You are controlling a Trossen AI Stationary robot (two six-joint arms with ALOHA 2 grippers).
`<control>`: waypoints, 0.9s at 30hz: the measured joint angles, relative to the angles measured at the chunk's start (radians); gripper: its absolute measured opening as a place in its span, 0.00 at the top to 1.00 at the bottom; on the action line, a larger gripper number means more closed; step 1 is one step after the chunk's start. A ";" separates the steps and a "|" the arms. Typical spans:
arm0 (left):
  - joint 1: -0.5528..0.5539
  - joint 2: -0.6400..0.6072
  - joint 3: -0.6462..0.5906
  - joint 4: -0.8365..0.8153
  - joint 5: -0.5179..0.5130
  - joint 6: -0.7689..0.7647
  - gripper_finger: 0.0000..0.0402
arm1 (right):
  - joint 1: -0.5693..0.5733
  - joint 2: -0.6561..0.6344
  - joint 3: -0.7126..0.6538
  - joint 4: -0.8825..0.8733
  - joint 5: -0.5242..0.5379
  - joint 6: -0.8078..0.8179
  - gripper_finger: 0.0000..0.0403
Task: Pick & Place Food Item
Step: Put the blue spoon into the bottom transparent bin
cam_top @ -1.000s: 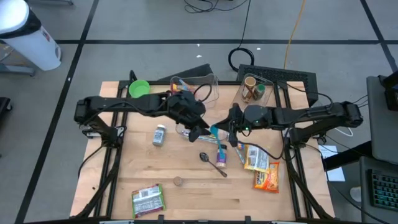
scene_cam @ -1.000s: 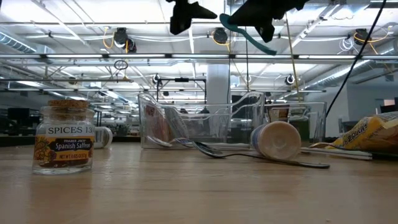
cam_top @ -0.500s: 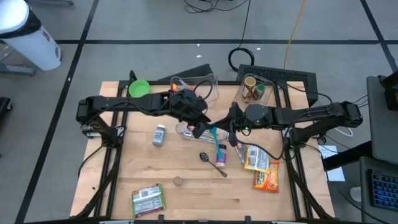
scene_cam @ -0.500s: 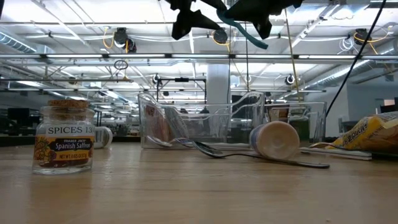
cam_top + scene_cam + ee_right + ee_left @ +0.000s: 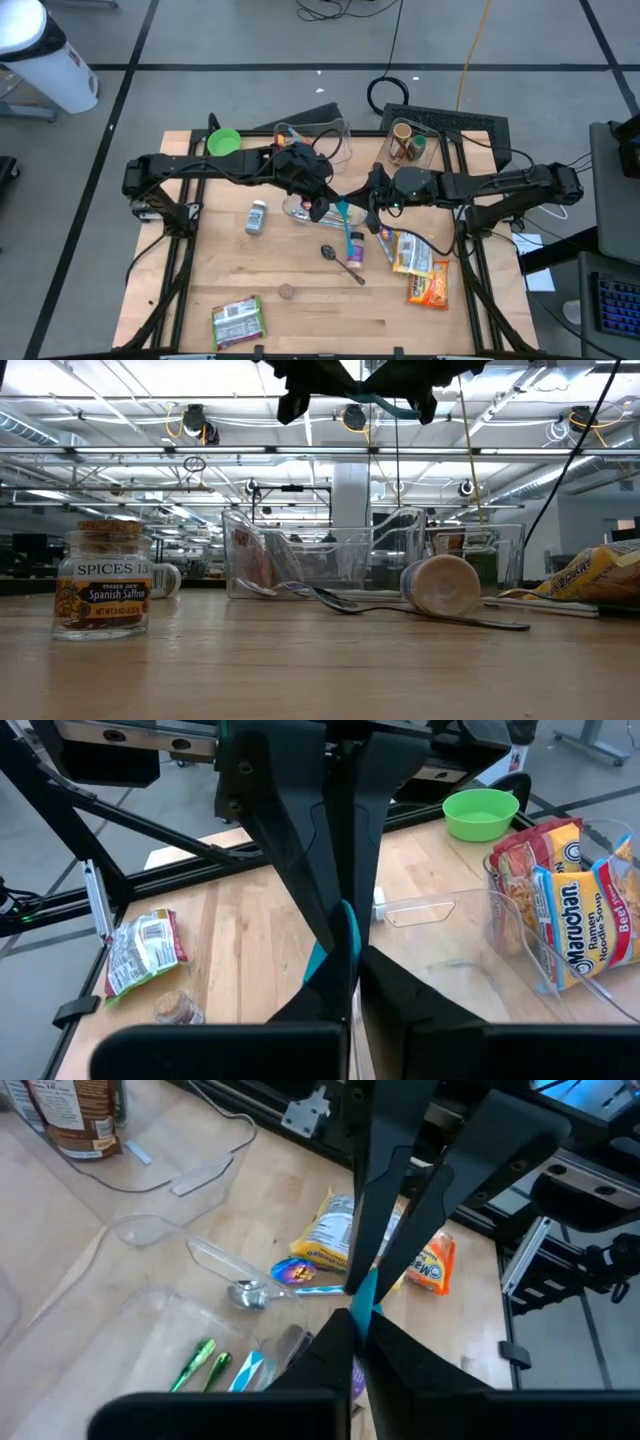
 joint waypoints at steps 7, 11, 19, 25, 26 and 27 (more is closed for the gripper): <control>0.000 0.000 0.000 0.000 -0.015 -0.019 0.98 | 0.000 0.000 0.000 0.001 -0.002 0.005 0.98; 0.003 0.000 0.000 0.001 -0.011 -0.027 0.99 | 0.001 -0.003 0.000 0.003 0.025 0.001 0.91; 0.003 0.000 0.000 0.002 0.005 -0.071 0.99 | -0.020 -0.028 0.000 0.004 0.061 -0.009 0.75; 0.001 0.000 0.000 -0.025 -0.002 -0.121 0.99 | -0.031 -0.070 0.000 -0.004 0.082 -0.052 0.67; 0.001 -0.001 0.000 -0.039 -0.005 -0.131 0.99 | -0.034 -0.078 0.000 -0.007 0.082 -0.058 0.66; 0.002 -0.001 0.000 -0.050 -0.010 -0.140 0.99 | -0.038 -0.088 0.000 -0.012 0.081 -0.064 0.66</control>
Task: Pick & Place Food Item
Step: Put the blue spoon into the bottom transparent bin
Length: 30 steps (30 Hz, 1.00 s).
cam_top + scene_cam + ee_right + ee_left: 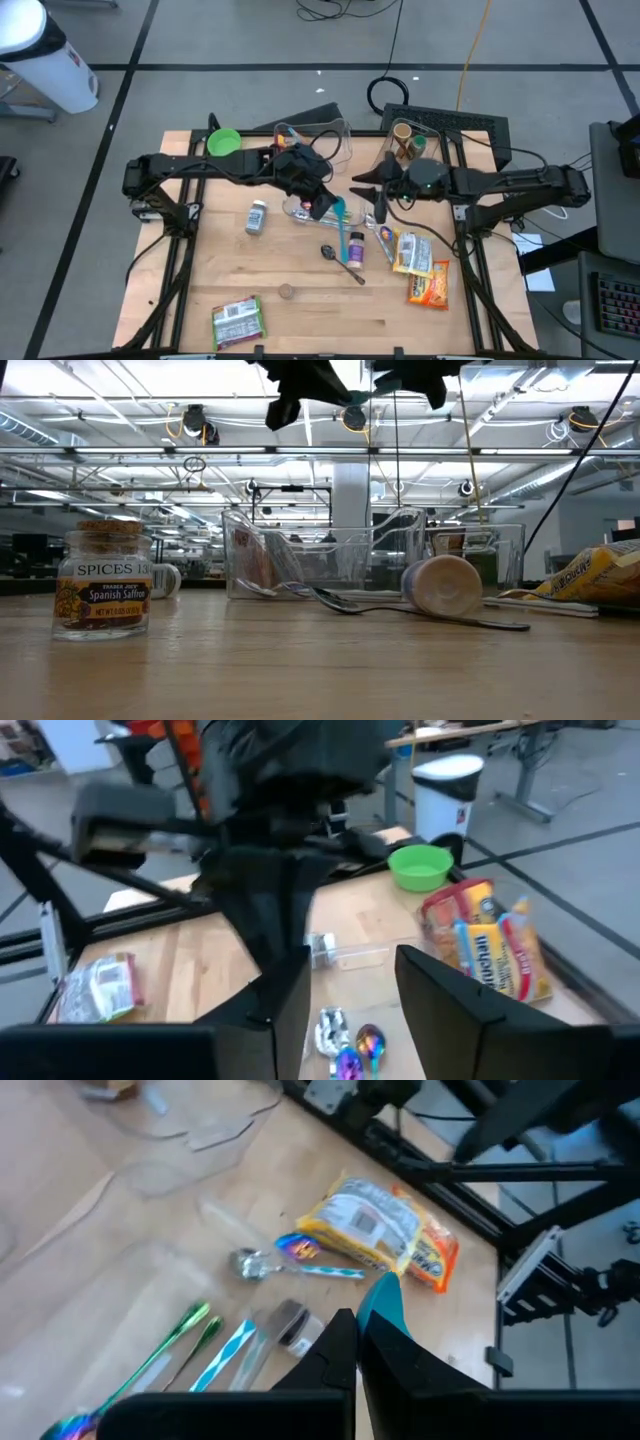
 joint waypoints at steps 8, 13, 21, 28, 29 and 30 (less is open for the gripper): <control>0.025 -0.019 0.000 -0.017 -0.045 -0.046 0.99 | -0.059 -0.086 0.000 -0.059 -0.001 -0.007 0.64; 0.053 -0.067 0.001 -0.028 -0.138 -0.085 0.99 | -0.094 -0.140 -0.001 -0.141 -0.003 -0.007 0.64; 0.069 -0.151 0.001 -0.014 -0.330 -0.206 0.99 | -0.101 -0.241 -0.002 -0.216 -0.009 -0.058 0.64; 0.058 -0.214 0.001 0.011 -0.509 -0.342 0.99 | -0.098 -0.333 -0.002 -0.340 -0.013 -0.056 0.64; 0.052 -0.221 0.002 0.014 -0.541 -0.362 0.99 | -0.097 -0.343 -0.002 -0.359 -0.012 -0.057 0.64; 0.042 -0.227 0.002 0.006 -0.572 -0.381 0.99 | -0.097 -0.353 -0.002 -0.373 -0.012 -0.060 0.64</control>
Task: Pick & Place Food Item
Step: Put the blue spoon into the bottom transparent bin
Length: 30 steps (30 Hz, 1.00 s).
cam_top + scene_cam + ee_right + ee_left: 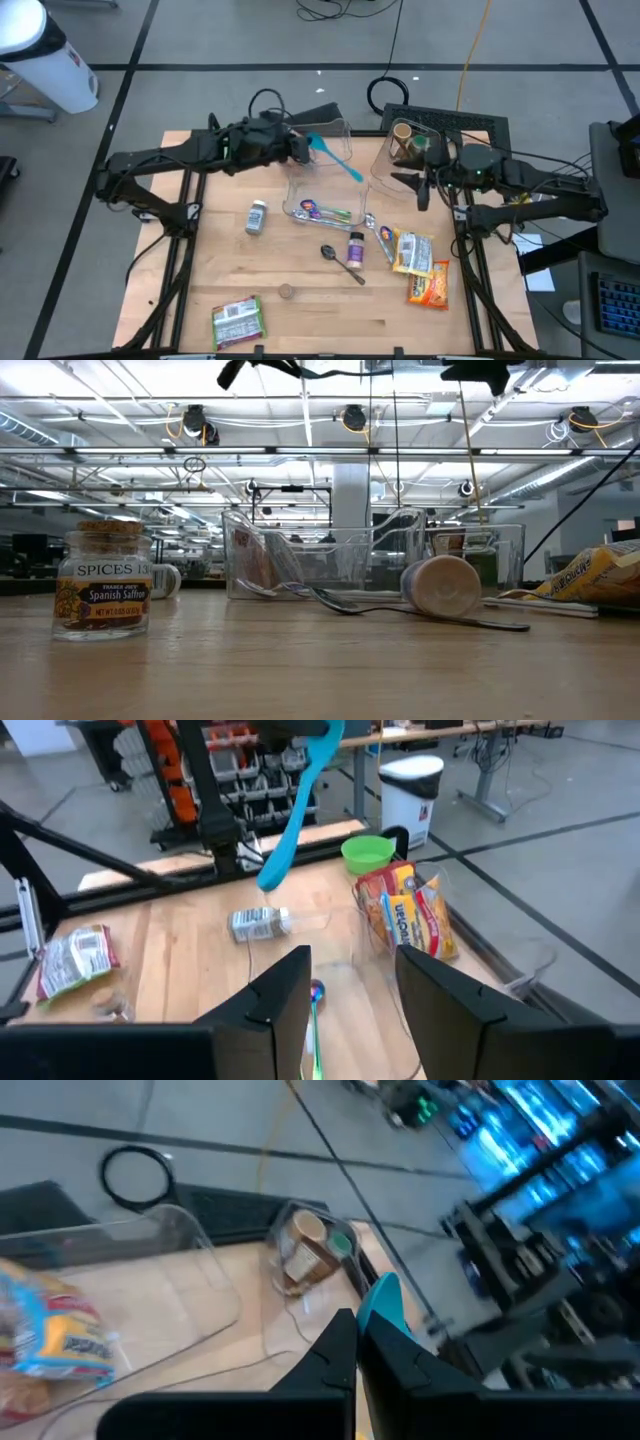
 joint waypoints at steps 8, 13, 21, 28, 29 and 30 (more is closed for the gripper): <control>-0.118 0.010 0.000 -0.044 -0.205 -0.193 0.99 | 0.000 -0.056 -0.042 0.031 -0.003 0.019 0.64; -0.192 0.023 -0.001 -0.103 -0.313 -0.299 0.99 | 0.000 -0.084 -0.096 0.048 -0.004 0.088 0.64; -0.242 0.071 -0.001 -0.237 -0.358 -0.516 0.99 | 0.001 -0.114 -0.207 0.253 -0.163 0.191 0.65; -0.250 0.146 -0.002 -0.307 -0.346 -0.665 0.99 | 0.055 -0.106 -0.282 0.326 -0.169 0.245 0.69; -0.250 0.157 -0.002 -0.311 -0.345 -0.687 0.99 | 0.069 -0.106 -0.288 0.328 -0.169 0.249 0.70; -0.249 0.168 -0.002 -0.322 -0.343 -0.706 0.99 | 0.083 -0.106 -0.295 0.327 -0.166 0.249 0.71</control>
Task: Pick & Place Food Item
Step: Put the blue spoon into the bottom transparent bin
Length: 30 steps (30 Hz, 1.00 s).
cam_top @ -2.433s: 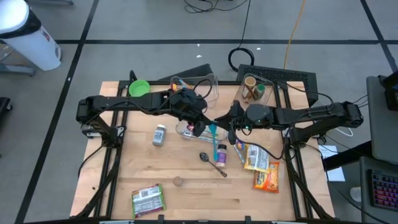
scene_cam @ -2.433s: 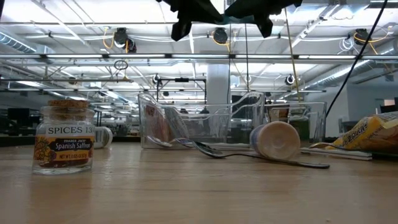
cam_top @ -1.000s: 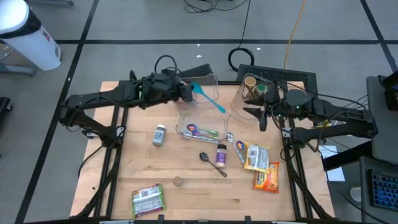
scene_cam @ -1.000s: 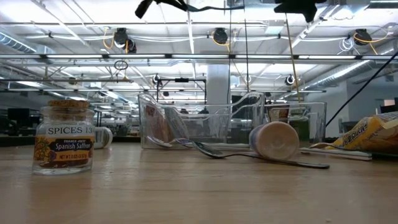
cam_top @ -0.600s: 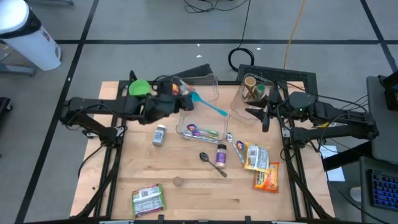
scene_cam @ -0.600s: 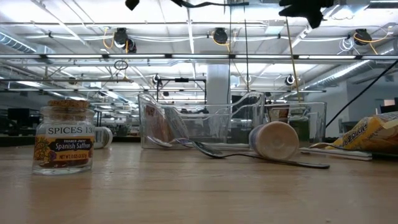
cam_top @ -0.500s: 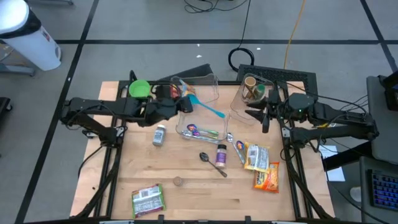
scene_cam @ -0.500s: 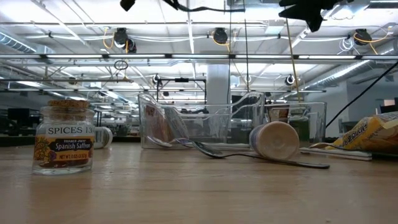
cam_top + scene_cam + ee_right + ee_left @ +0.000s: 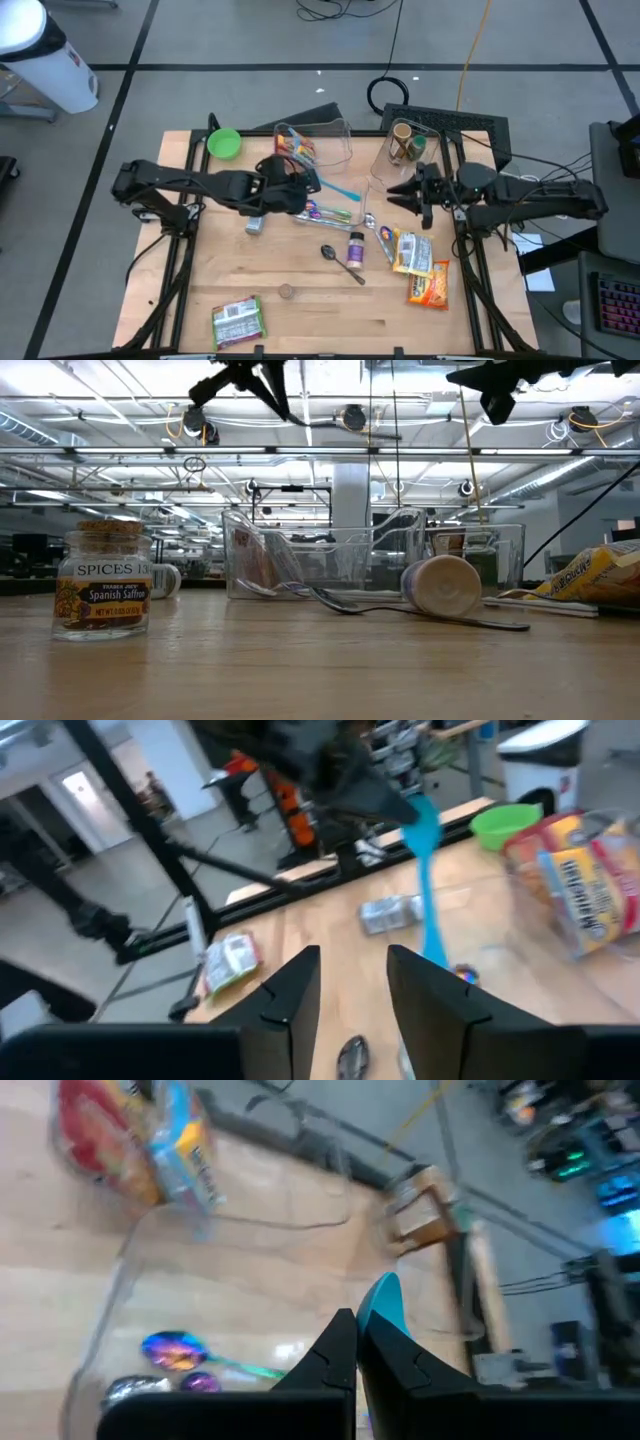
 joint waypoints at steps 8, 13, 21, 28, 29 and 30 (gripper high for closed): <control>0.038 0.099 0.000 -0.007 0.125 -0.031 0.99 | 0.095 0.000 -0.010 0.001 0.009 -0.010 0.77; 0.057 0.158 0.000 0.000 0.185 -0.063 0.99 | 0.114 0.000 -0.010 0.000 0.010 -0.016 0.80; 0.091 0.235 0.000 -0.006 0.314 -0.080 0.99 | 0.135 0.001 -0.010 0.000 0.011 -0.020 0.83; 0.121 0.283 0.000 0.000 0.354 -0.119 0.99 | 0.135 0.000 -0.010 0.000 0.010 -0.034 0.84; 0.125 0.286 0.000 -0.002 0.359 -0.126 0.99 | 0.135 0.000 -0.010 0.000 0.009 -0.034 0.85; 0.128 0.286 0.000 -0.005 0.365 -0.126 0.99 | 0.135 0.000 -0.010 -0.001 0.009 -0.034 0.85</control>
